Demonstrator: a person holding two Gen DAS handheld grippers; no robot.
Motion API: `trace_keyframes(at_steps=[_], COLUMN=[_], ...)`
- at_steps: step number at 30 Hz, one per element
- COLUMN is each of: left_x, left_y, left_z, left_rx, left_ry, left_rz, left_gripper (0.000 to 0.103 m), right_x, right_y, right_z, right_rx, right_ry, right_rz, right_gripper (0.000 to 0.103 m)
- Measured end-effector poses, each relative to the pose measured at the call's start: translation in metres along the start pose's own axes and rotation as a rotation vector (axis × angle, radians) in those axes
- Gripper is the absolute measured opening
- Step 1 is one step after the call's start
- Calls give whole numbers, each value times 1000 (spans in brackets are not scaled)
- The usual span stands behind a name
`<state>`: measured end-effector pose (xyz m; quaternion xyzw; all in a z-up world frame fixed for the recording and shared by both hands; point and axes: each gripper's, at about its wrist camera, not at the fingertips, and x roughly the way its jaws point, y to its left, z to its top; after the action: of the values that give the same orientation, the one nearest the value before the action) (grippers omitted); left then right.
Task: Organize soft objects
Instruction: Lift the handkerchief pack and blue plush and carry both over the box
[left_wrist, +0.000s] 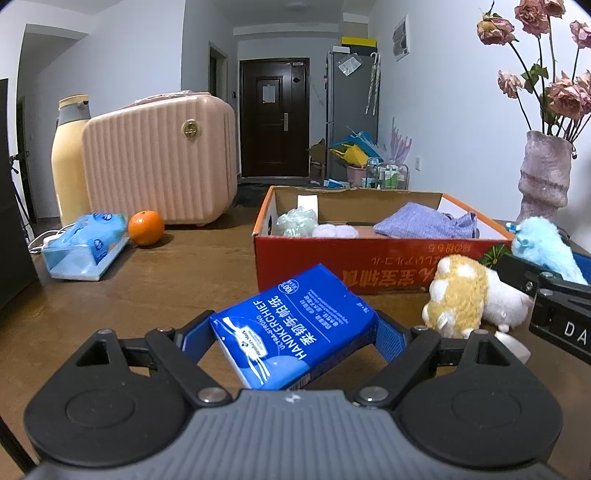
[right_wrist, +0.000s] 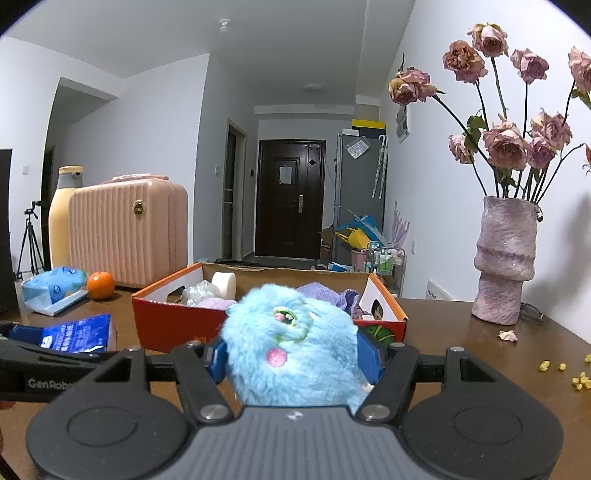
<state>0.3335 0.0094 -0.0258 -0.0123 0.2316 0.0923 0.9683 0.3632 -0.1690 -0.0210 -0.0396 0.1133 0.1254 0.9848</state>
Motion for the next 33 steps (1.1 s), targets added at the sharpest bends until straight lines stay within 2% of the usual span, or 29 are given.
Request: trace_keyframes(at_steps=[18,33], left_x=[39,67], left_y=[-5,-9], left_z=[33,61], left_rx=[-32,-62], left_ry=[-42,-87], left_rz=[-39,-30], left_gripper=[89,89], right_x=[50,86], right_y=[-14,-20], right_z=[13,25], right_rx=[12,26], right_ry=[-33,-69], right_rz=[4,4], right_gripper=[66,66])
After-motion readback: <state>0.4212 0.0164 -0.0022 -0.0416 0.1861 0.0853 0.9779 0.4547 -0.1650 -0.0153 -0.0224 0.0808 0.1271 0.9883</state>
